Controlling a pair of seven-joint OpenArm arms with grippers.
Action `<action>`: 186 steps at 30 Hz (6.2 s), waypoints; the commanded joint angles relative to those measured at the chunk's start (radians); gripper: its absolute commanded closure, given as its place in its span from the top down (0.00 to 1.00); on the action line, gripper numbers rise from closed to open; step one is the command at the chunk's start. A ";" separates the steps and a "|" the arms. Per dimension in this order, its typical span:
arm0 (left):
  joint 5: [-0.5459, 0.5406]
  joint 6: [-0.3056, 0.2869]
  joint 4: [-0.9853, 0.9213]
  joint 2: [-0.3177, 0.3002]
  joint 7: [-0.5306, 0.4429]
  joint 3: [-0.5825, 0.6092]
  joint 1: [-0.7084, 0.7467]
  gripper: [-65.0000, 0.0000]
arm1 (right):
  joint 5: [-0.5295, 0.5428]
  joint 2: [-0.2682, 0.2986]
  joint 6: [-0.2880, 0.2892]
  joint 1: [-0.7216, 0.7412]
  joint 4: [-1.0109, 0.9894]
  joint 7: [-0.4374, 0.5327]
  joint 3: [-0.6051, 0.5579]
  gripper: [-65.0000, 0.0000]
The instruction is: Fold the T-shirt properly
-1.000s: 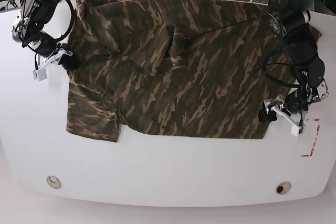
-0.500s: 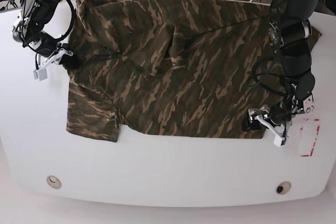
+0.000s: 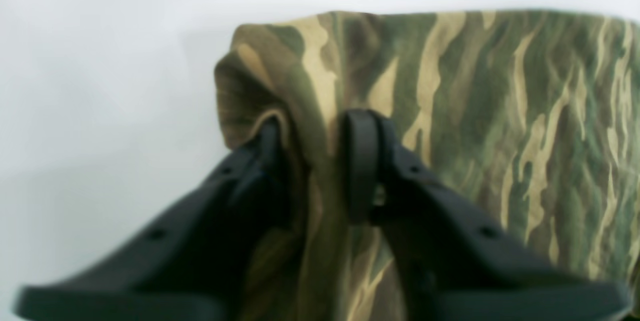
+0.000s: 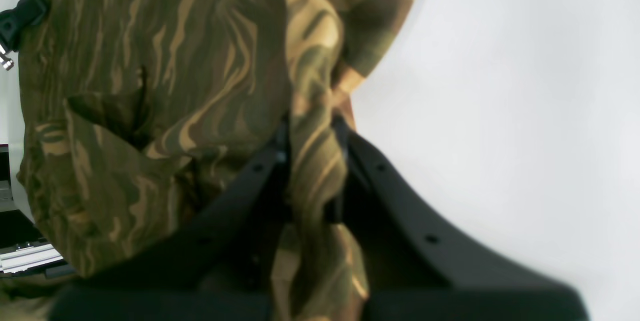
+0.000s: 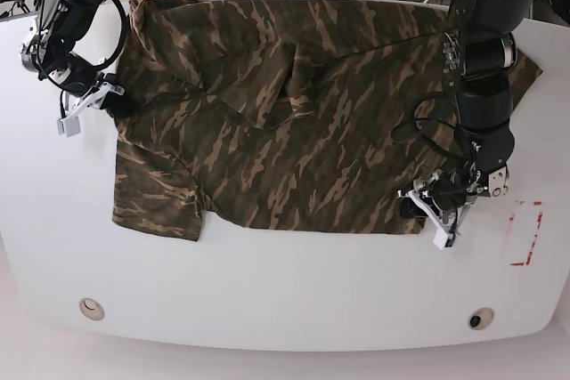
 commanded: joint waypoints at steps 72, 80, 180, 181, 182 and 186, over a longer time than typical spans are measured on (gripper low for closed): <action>0.012 -0.010 1.203 -0.145 0.527 -0.253 -0.210 0.01 | 0.339 0.544 0.002 1.295 -0.251 -0.092 -0.900 0.00; 0.006 -0.011 1.327 -0.128 0.525 -0.278 0.085 0.00 | 0.459 0.589 0.002 0.890 -0.234 -0.077 -0.650 0.00; -0.049 -0.005 1.049 -0.088 0.455 -0.238 -0.461 0.01 | -0.793 0.121 0.002 1.127 0.383 -0.035 -0.633 0.00; -0.049 -0.005 1.066 -0.088 0.453 -0.222 -0.460 0.01 | -0.793 0.122 0.002 1.141 0.383 -0.054 -0.634 0.00; -0.049 -0.005 1.078 -0.088 0.452 -0.212 -0.458 0.01 | -0.793 0.122 0.002 1.144 0.383 -0.066 -0.628 0.00; -0.052 -0.010 1.095 -0.087 0.453 -0.201 -0.379 0.01 | -0.793 0.122 0.002 1.115 0.386 -0.081 -0.617 0.00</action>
